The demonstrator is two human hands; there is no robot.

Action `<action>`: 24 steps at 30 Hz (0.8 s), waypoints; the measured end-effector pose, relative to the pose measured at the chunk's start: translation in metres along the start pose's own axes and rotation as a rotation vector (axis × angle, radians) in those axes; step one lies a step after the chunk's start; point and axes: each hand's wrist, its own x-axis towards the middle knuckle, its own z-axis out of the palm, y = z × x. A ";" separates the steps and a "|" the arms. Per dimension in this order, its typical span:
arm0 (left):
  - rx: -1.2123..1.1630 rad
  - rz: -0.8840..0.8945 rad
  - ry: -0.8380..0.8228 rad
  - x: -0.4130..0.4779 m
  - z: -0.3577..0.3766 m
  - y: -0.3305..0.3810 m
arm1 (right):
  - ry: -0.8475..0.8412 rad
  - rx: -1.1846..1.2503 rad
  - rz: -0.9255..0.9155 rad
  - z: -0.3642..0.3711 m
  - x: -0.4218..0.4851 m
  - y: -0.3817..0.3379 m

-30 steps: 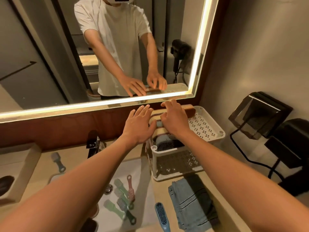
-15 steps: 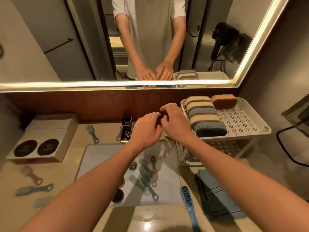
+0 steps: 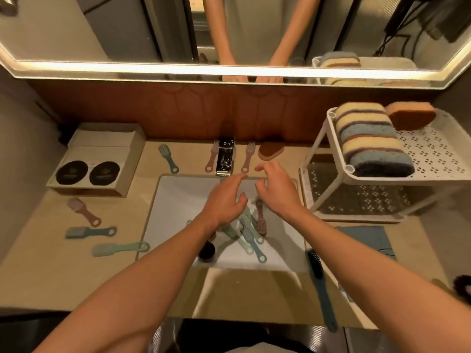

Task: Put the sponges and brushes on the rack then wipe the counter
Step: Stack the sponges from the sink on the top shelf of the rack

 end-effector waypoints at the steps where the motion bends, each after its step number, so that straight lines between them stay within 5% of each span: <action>1: -0.004 -0.007 -0.003 -0.003 0.001 -0.006 | -0.012 0.000 0.005 0.006 -0.002 0.000; 11: -0.064 -0.245 -0.114 -0.036 0.021 -0.079 | -0.184 0.021 0.198 0.085 -0.020 -0.011; 24: 0.034 -0.243 -0.366 -0.067 0.042 -0.190 | -0.386 0.105 0.288 0.184 -0.042 -0.042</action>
